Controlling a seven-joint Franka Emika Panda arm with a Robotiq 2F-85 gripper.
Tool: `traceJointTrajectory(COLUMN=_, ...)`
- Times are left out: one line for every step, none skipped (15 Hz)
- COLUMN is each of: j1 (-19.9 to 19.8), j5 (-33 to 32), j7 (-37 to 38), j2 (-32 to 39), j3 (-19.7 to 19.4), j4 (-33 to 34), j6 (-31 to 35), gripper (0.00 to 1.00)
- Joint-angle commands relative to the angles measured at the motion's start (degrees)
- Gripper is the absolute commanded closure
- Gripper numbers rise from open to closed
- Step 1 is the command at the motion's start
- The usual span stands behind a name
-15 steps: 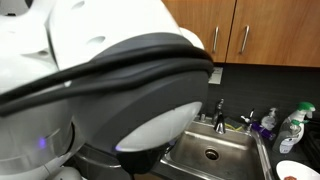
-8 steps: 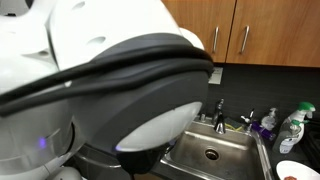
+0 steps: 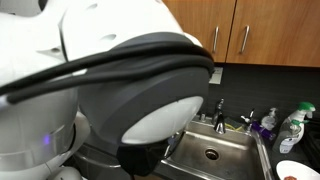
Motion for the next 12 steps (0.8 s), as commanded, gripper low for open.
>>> traceJointTrajectory(j1=1.9, j5=2.9, j7=1.5, j2=-1.6, j3=-3.1, j4=-0.1, j6=0.6, gripper=0.99)
traceJointTrajectory(j1=2.0, j5=3.4, j7=1.8, j2=-1.5, j3=-3.9, j4=-0.2, j6=0.5, gripper=0.99)
traceJointTrajectory(j1=1.9, j5=3.8, j7=2.1, j2=-1.6, j3=-4.7, j4=-0.3, j6=0.5, gripper=0.99)
traceJointTrajectory(j1=1.8, j5=4.1, j7=2.3, j2=-1.4, j3=-5.4, j4=-0.5, j6=0.5, gripper=0.99)
traceJointTrajectory(j1=1.7, j5=4.3, j7=2.7, j2=-1.4, j3=-6.1, j4=-0.5, j6=0.6, gripper=0.99)
traceJointTrajectory(j1=1.8, j5=4.6, j7=3.2, j2=-1.3, j3=-7.0, j4=-0.3, j6=0.6, gripper=0.99)
traceJointTrajectory(j1=2.3, j5=5.1, j7=3.7, j2=-1.6, j3=-7.8, j4=0.0, j6=0.6, gripper=0.99)
traceJointTrajectory(j1=3.2, j5=5.8, j7=4.2, j2=-1.6, j3=-9.0, j4=0.6, j6=0.5, gripper=0.99)
traceJointTrajectory(j1=4.4, j5=6.9, j7=4.6, j2=-1.9, j3=-10.4, j4=1.1, j6=0.4, gripper=0.99)
traceJointTrajectory(j1=5.6, j5=7.8, j7=4.8, j2=-1.8, j3=-11.8, j4=1.7, j6=0.4, gripper=0.99)
traceJointTrajectory(j1=7.3, j5=9.0, j7=5.3, j2=-1.9, j3=-13.7, j4=2.3, j6=0.4, gripper=0.99)
traceJointTrajectory(j1=9.0, j5=10.0, j7=5.6, j2=-1.7, j3=-15.6, j4=3.0, j6=0.4, gripper=0.99)
